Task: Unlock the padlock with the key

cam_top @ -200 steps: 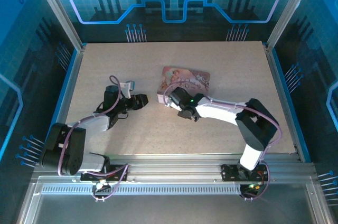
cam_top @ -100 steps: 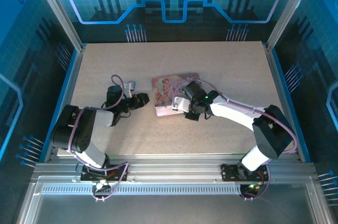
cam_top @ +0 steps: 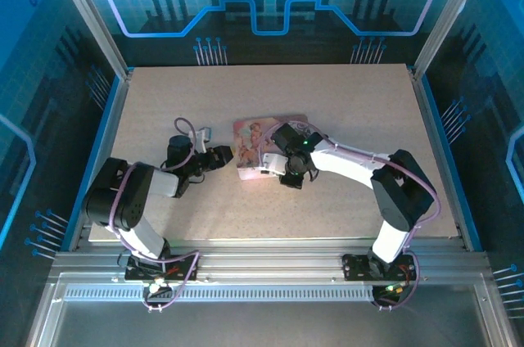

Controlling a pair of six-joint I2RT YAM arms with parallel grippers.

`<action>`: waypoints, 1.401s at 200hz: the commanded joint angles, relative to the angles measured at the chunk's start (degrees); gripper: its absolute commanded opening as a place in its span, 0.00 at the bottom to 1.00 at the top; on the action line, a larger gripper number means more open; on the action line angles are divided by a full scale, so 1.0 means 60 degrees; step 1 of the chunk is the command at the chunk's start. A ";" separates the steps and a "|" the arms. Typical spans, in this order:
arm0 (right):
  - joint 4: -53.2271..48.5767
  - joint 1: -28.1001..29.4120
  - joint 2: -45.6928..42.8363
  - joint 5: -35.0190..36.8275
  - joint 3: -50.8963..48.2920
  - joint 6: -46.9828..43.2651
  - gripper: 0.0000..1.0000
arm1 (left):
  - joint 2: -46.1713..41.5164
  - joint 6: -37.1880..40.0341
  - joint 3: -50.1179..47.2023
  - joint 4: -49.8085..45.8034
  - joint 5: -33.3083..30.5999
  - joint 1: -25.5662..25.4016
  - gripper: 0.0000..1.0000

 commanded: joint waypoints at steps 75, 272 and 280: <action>-0.0397 0.0771 0.0728 0.1154 0.0626 0.0378 0.00 | 0.0803 -0.0171 -0.0389 0.0746 0.0176 -0.0248 0.43; 0.1425 0.1857 0.0761 0.4473 0.0667 -0.0673 0.00 | 0.0693 -0.0214 -0.0253 0.0482 0.0194 -0.0335 0.40; 0.1686 0.1907 0.0740 0.4562 0.0574 -0.0815 0.00 | 0.0717 -0.0230 -0.0250 0.0529 0.0216 -0.0357 0.40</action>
